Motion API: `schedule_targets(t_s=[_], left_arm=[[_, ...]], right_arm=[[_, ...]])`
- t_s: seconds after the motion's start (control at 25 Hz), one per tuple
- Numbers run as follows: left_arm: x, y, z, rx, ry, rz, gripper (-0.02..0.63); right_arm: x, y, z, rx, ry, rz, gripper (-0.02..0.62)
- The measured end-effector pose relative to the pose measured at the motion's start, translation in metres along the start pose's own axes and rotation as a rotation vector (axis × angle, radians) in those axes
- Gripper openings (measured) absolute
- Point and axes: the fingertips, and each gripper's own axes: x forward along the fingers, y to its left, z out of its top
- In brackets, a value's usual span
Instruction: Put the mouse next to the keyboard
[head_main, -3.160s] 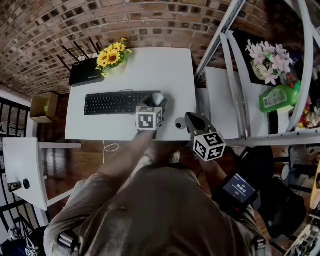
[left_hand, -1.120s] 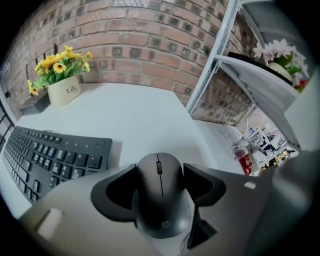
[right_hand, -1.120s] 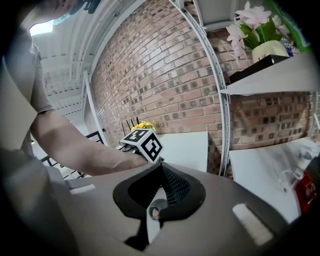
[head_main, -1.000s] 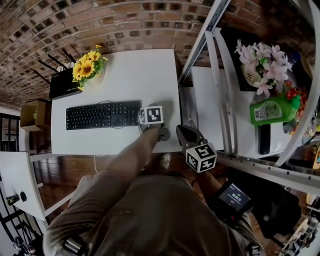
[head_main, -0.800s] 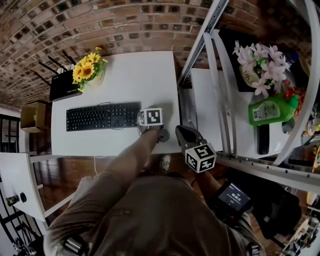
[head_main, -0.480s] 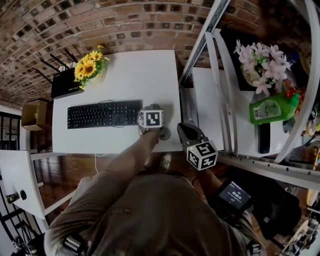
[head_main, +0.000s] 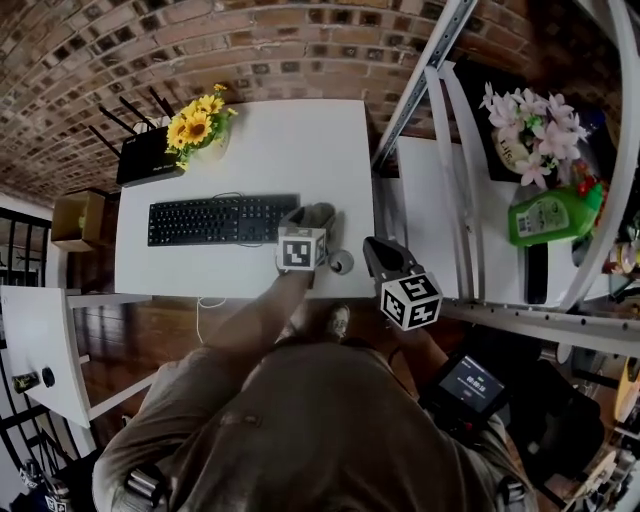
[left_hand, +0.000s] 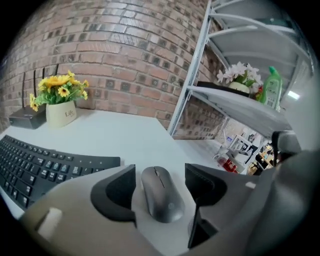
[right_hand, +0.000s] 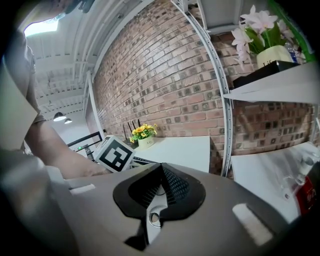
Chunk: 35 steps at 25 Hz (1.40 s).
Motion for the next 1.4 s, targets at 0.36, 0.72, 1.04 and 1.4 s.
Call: schedule_targets(t_s=[0.36,0.72,1.04,1.4], left_arm=[[-0.084,-0.012,0.046,-0.087,-0.246,-0.218,0.098],[-0.166,0.000,0.048,-0.033,-0.366,-0.304,0.002],[-0.214,0.012,0.033,0.024,-0.376,-0.359,0.002],[-0.263,-0.019,0.015,0.046,-0.457,-0.373,0.002]], right_arm=[[0.010,0.025,0.012,0.003,-0.046,0.036,0.011],[0.018,0.071,0.017,-0.006,-0.080,0.082,0.011],[0.013,0.115,0.016,-0.014,-0.079,0.079,0.011],[-0.015,0.141,0.005,-0.050,-0.098,0.159,0.011]])
